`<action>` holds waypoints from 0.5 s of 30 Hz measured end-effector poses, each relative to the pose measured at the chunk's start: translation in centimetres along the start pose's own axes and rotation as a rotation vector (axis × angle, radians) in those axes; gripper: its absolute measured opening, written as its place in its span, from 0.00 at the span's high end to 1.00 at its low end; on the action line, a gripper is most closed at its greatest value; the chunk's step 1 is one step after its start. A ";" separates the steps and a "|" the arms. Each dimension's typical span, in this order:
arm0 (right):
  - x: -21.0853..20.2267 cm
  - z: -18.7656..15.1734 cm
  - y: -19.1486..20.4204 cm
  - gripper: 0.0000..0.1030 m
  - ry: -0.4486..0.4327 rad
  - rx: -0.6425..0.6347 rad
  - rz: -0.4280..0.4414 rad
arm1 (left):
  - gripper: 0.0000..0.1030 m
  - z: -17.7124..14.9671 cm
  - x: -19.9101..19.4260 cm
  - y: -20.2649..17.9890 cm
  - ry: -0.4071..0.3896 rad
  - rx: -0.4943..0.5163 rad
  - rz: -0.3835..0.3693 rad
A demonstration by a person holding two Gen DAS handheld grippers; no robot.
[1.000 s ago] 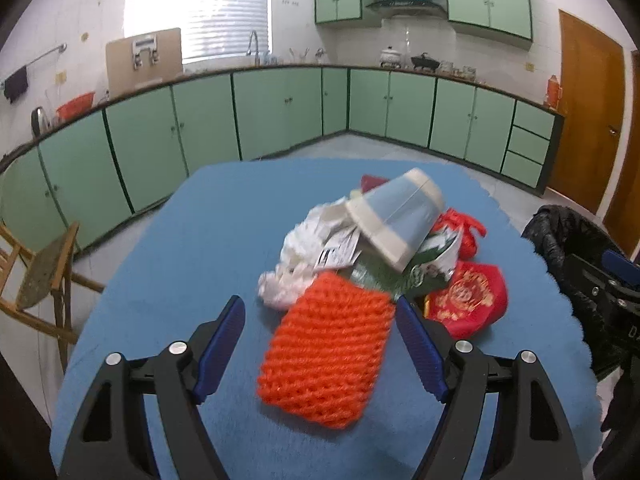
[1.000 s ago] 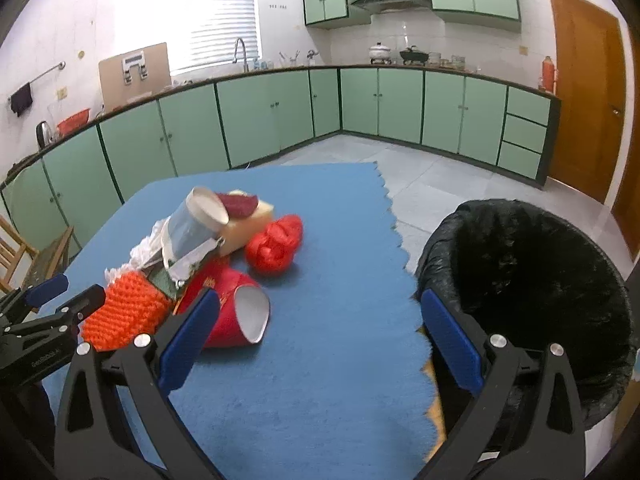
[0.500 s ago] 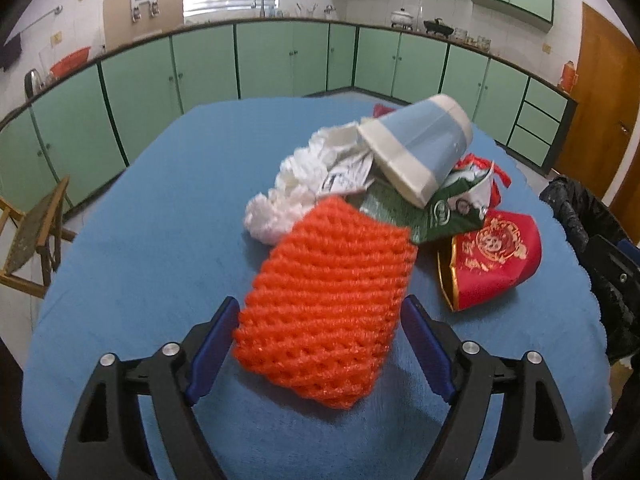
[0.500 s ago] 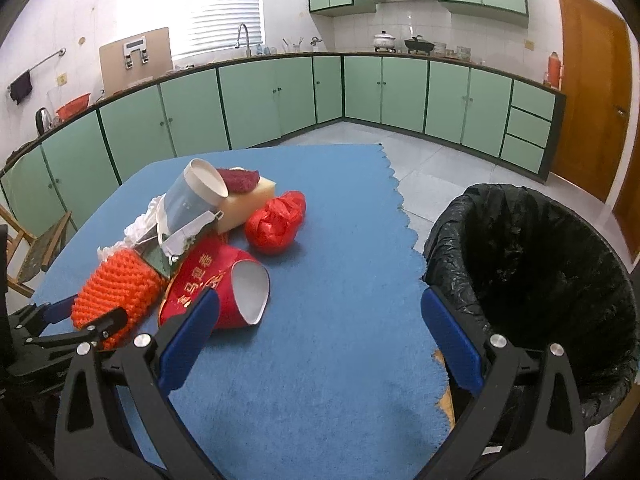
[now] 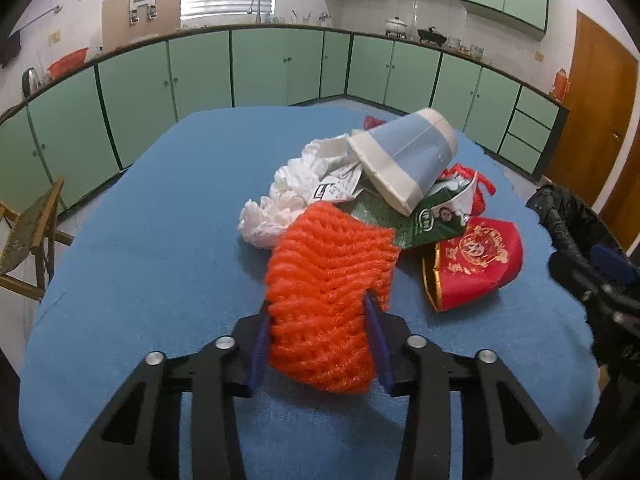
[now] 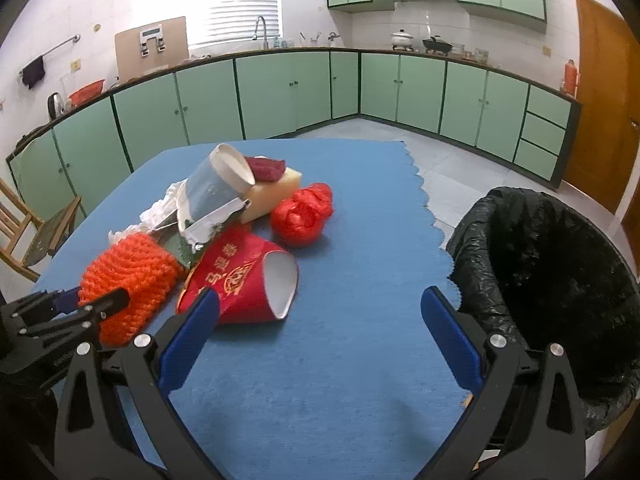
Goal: Collect trash
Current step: 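Grasp the red gold-printed paper bag with the right gripper while the left holds the orange net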
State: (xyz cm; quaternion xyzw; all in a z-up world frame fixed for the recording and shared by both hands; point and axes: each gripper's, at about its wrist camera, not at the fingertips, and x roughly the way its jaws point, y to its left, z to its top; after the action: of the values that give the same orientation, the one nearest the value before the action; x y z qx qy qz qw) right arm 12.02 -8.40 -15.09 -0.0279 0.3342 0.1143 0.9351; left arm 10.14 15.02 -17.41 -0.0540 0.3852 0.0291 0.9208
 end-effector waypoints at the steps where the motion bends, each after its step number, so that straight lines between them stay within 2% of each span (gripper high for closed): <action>1: 0.0 0.0 0.1 0.05 0.001 -0.002 0.001 | 0.65 0.1 -0.1 0.0 -0.003 -0.004 -0.003; 4: -0.1 -0.1 0.3 0.05 0.000 -0.013 0.000 | 0.70 0.3 -0.8 0.1 -0.016 -0.016 -0.021; 9: -0.1 0.0 0.5 0.05 -0.001 -0.014 0.006 | 0.71 0.8 -2.2 0.4 -0.040 -0.039 -0.033; 15: 0.0 0.2 1.1 0.05 -0.002 -0.017 0.023 | 0.71 1.9 -4.2 1.4 -0.117 -0.091 -0.046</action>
State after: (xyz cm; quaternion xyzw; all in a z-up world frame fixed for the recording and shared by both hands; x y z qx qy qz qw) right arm 11.92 -7.30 -14.90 -0.0320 0.3324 0.1278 0.9339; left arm 8.39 16.61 -13.24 -0.1030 0.3275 0.0287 0.9388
